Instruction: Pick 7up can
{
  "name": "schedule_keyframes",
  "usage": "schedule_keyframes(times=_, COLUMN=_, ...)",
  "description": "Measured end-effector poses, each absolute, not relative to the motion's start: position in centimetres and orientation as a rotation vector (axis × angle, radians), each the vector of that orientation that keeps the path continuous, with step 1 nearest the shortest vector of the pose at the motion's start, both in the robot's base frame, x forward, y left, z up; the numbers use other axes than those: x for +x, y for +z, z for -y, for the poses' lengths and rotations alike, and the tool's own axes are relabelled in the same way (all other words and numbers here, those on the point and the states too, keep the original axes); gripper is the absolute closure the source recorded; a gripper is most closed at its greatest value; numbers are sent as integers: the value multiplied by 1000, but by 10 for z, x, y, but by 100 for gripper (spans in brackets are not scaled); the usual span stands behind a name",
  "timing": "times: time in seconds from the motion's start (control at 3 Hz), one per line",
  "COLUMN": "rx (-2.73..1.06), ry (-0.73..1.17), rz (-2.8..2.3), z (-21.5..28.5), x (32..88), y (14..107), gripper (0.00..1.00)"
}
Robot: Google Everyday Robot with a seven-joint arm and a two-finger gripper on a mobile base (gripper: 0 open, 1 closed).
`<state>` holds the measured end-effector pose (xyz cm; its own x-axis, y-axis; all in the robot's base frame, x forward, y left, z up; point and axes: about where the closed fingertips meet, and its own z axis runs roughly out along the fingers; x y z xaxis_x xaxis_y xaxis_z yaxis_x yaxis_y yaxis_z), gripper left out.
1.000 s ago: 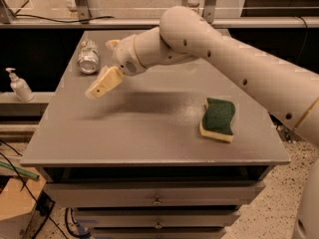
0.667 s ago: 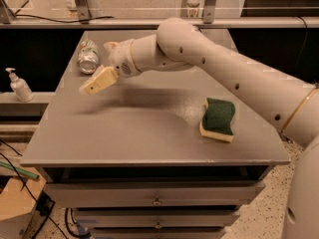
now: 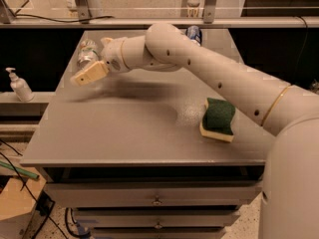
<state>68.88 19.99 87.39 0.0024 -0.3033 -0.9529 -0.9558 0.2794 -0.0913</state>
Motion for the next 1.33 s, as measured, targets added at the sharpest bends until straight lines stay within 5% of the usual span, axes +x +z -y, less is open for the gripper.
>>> schedule_keyframes(times=1.0, rx=-1085, ry=777, rz=-1615, z=-233, x=738, y=848, gripper=0)
schedule_keyframes(times=1.33, rx=-1029, ry=757, rz=-1651, z=-238, x=753, y=841, gripper=10)
